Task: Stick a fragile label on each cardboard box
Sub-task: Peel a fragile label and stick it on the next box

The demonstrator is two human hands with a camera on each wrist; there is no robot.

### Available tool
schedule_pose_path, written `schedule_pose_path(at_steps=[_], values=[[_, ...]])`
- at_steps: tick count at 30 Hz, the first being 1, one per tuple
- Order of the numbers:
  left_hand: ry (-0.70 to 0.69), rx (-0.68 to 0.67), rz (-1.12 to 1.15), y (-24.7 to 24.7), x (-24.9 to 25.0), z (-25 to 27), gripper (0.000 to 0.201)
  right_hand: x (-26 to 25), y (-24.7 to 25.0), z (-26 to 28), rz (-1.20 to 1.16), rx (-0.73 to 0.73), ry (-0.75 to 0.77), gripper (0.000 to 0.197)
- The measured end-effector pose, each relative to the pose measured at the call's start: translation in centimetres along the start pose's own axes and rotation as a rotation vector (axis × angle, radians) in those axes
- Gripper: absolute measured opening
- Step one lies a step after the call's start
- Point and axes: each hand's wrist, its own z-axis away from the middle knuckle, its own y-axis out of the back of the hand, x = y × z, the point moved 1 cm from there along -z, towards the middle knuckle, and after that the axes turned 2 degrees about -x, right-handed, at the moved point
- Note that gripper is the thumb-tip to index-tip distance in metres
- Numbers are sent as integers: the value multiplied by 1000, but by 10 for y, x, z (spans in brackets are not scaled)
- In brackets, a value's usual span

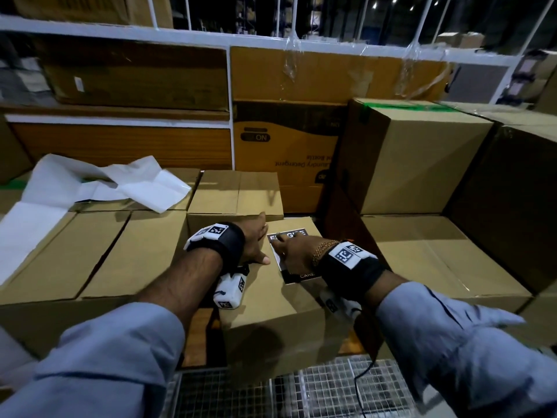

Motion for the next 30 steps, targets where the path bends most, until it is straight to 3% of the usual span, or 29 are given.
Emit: schedule_pose_path(at_steps=[7,16,22,30], values=[[27,-13,-15,3,7,6,125,14,-1,-7,4,6,-15,75],[10,-22,-36,1,3,3,123,40,8,28,-54,-25,-146,65],[-113,-65,-174,2,3,3,85,27,-10,52,-18,68,-213,67],[-108,-67,-249,8,8,0,82,28,-36,85,-83,135,-190,64]])
